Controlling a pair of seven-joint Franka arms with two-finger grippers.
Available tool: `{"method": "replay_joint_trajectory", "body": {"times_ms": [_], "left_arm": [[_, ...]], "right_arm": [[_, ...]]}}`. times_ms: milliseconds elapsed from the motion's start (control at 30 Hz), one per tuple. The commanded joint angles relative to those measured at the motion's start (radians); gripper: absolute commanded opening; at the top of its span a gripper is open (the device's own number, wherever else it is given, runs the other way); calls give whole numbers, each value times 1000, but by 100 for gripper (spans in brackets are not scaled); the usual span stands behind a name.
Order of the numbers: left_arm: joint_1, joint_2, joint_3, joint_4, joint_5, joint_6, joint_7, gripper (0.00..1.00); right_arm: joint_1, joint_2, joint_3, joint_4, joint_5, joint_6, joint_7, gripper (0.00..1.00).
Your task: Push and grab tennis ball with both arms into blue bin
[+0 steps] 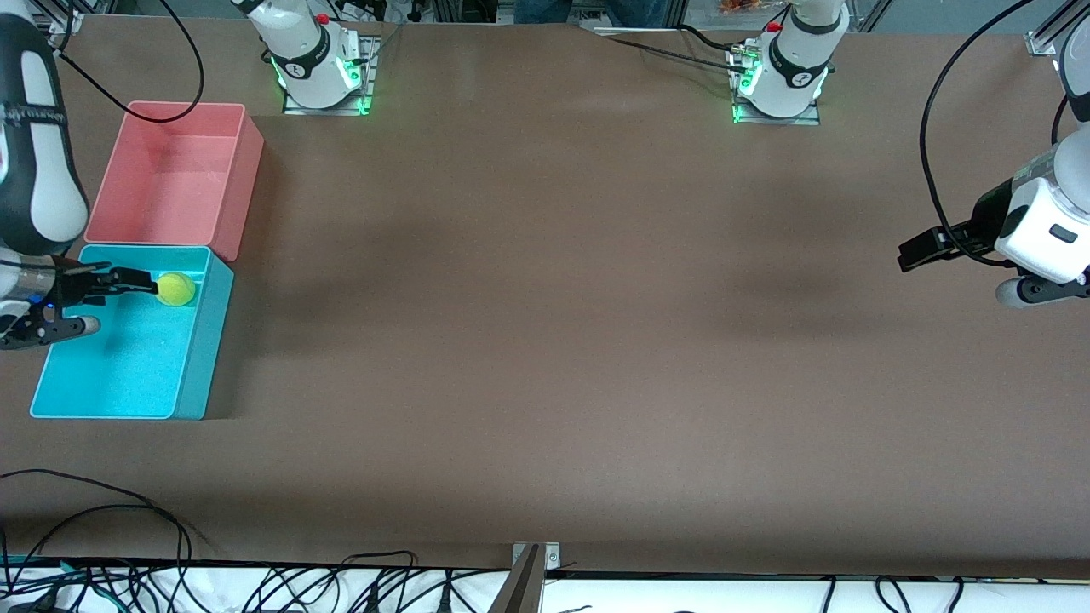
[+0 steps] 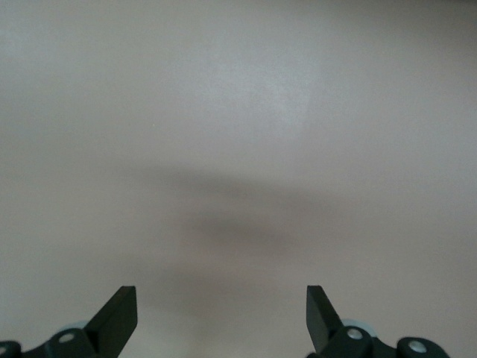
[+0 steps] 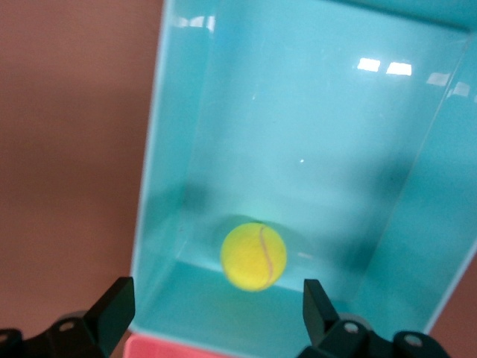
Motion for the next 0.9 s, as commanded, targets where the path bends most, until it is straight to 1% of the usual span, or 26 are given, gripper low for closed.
{"method": "replay_joint_trajectory", "body": {"times_ms": [0,133,267,467,667,767,867], "left_arm": [[2,-15,-3,-1,21,-14,15,100],[2,-15,-4,-1,21,-14,17,100],[3,-15,-3,2,10,-11,23,100],[3,-14,-3,5,2,-4,23,100],[5,-12,-1,7,1,-4,23,100],[8,-10,0,8,-1,-3,19,100],[8,-6,2,31,-2,-1,15,100]], "right_arm": [[-8,-23,39,124,20,-187,-7,100],[3,-23,56,228,17,-311,5,100],[22,-29,62,278,18,-394,60,100],[39,-77,113,290,17,-442,160,100],[41,-121,184,290,17,-477,171,100],[41,-141,199,290,18,-497,186,100],[44,-155,213,290,17,-505,228,100]]}}
